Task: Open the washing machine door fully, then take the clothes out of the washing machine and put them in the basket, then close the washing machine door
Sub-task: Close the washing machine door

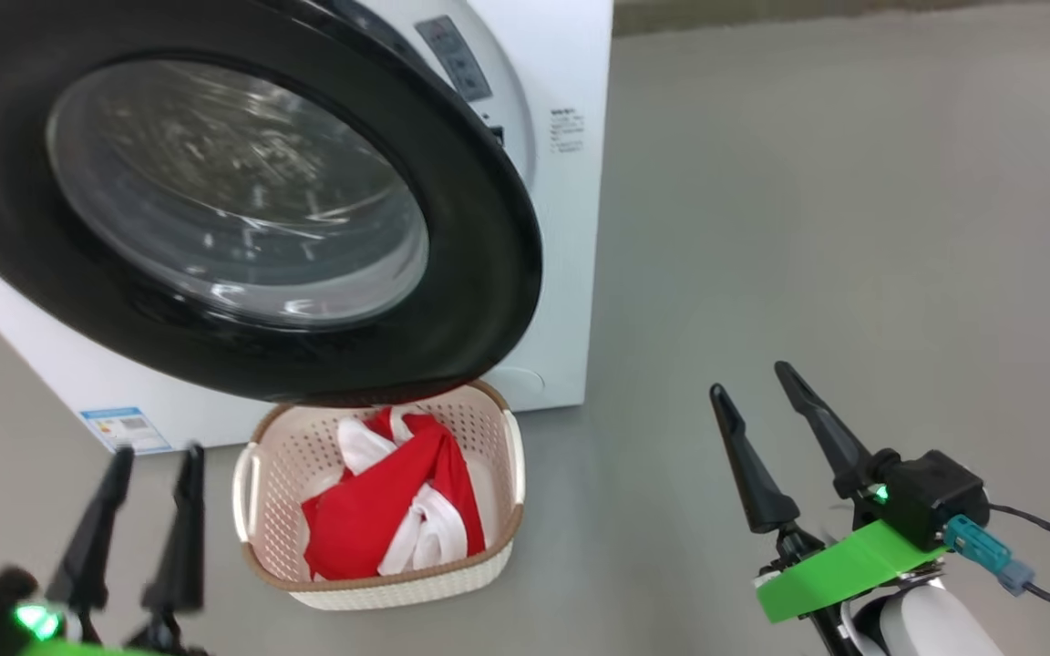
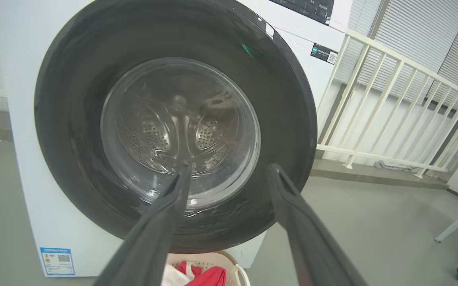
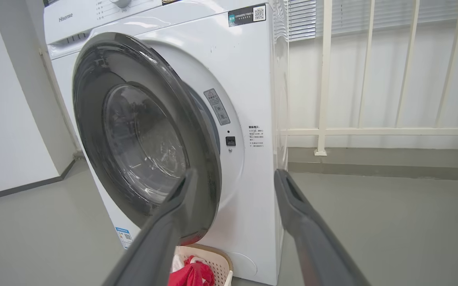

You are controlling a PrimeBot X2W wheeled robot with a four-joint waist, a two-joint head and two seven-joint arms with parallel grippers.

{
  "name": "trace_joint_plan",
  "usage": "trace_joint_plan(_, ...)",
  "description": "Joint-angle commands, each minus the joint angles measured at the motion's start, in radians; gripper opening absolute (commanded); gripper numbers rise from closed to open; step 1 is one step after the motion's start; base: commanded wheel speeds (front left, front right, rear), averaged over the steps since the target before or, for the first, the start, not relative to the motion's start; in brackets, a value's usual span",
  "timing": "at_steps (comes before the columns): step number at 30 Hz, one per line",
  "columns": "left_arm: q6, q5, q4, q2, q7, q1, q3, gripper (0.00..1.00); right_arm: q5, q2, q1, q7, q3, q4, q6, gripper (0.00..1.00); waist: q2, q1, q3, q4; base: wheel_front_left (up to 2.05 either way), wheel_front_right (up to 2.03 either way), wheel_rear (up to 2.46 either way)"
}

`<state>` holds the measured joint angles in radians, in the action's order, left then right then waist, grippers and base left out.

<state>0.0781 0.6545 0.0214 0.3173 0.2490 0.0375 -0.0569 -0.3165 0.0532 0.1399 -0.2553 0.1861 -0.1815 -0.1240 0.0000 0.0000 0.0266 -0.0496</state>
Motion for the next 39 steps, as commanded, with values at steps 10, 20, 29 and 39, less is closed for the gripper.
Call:
trace_joint_plan(10, -0.027, -0.408, -0.088, -0.107, 0.013, -0.171, 0.159, 1.00, -0.008, -0.003, -0.015, -0.006, 0.009, 0.040, -0.007, 1.00, 0.0000, 0.0000, -0.050, 0.005, 0.00, 0.00, 0.00)
trace_joint_plan(20, 0.024, -0.457, -0.029, -0.198, 0.013, -0.182, 0.236, 1.00, -0.005, -0.003, -0.020, -0.006, 0.009, 0.032, -0.007, 1.00, 0.0000, 0.0000, -0.052, 0.000, 0.00, 0.00, 0.00)
trace_joint_plan(29, 0.044, -0.492, -0.014, -0.226, 0.013, -0.167, 0.245, 1.00, -0.011, -0.003, -0.022, -0.006, 0.004, 0.028, -0.007, 1.00, 0.0000, 0.0000, -0.057, 0.009, 0.00, 0.00, 0.00)
trace_joint_plan(39, 0.051, -0.513, -0.017, -0.241, 0.013, -0.160, 0.246, 1.00, -0.013, -0.003, -0.023, -0.006, -0.005, 0.023, -0.007, 1.00, 0.0000, 0.0000, -0.057, 0.025, 0.00, 0.00, 0.00)
